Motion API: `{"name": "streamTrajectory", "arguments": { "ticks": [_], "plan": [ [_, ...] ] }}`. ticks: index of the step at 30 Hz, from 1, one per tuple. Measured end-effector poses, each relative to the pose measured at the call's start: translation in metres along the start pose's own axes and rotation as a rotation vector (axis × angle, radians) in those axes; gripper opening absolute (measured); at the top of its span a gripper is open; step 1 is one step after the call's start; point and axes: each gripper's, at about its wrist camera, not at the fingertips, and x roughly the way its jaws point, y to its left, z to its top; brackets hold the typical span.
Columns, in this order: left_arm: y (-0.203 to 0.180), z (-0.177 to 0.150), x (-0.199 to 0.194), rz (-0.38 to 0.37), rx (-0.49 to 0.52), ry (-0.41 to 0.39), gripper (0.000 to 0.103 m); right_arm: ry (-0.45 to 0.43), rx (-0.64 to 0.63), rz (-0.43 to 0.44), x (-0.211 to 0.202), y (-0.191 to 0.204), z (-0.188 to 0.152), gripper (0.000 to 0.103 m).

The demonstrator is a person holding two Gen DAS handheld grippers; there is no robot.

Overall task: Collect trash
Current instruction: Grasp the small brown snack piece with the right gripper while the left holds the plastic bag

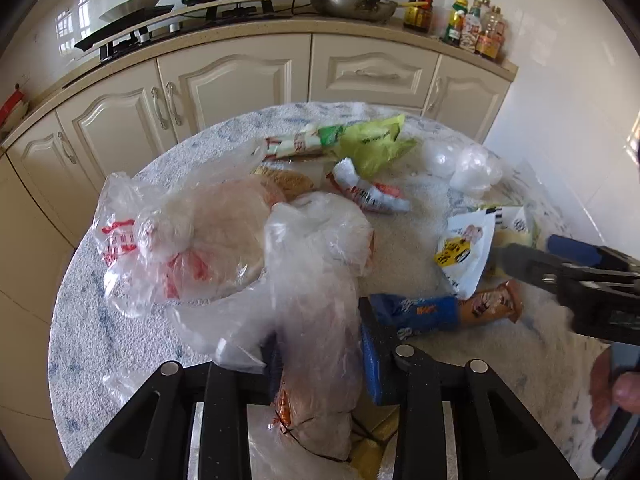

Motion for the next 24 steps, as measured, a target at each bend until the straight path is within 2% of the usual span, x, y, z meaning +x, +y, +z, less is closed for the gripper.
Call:
{"name": "streamTrajectory", "arguments": {
  "ticks": [4,5,7,8,10,11,13,15,17,20,21,22,23,24],
  "plan": [
    [0.004,0.008,0.004,-0.015,-0.008,-0.018,0.025,-0.03,-0.044,-0.094,0.012,0.013,0.009,0.092],
    [0.004,0.007,0.005,-0.018,-0.01,-0.02,0.025,-0.034,-0.066,-0.132,0.014,0.016,0.01,0.09],
    [0.007,0.016,0.011,-0.02,-0.013,-0.024,0.025,-0.034,-0.087,-0.155,0.016,0.02,0.012,0.086],
    [0.009,0.022,0.017,-0.017,-0.011,-0.023,0.025,-0.032,-0.094,-0.154,0.016,0.022,0.012,0.08],
    [0.007,0.011,0.017,-0.014,-0.014,-0.023,0.025,-0.034,-0.128,-0.16,0.012,0.029,0.011,0.068],
    [0.008,0.012,0.019,-0.016,-0.016,-0.022,0.026,-0.034,-0.137,-0.147,0.011,0.033,0.01,0.06],
    [0.0,-0.001,0.006,-0.015,-0.018,-0.021,0.026,-0.016,-0.141,-0.123,0.017,0.038,0.009,0.063],
    [-0.002,-0.011,-0.005,-0.019,-0.024,-0.022,0.026,-0.031,-0.17,-0.164,0.025,0.043,0.007,0.073],
    [-0.004,-0.015,-0.009,-0.022,-0.027,-0.025,0.025,-0.057,-0.16,-0.16,0.031,0.042,0.012,0.074],
    [-0.008,-0.022,-0.02,-0.03,-0.032,-0.035,0.025,-0.049,-0.191,-0.194,0.041,0.045,0.015,0.074],
    [-0.009,-0.024,-0.024,-0.03,-0.033,-0.038,0.025,-0.046,-0.205,-0.196,0.042,0.046,0.015,0.064],
    [-0.008,-0.024,-0.027,-0.03,-0.033,-0.044,0.025,-0.039,-0.204,-0.163,0.042,0.044,0.015,0.05],
    [-0.008,-0.025,-0.03,-0.029,-0.033,-0.049,0.025,-0.019,-0.173,-0.091,0.042,0.039,0.016,0.023],
    [-0.008,-0.026,-0.032,-0.025,-0.034,-0.052,0.025,-0.014,-0.15,-0.062,0.04,0.034,0.016,0.019]
  ]
}}
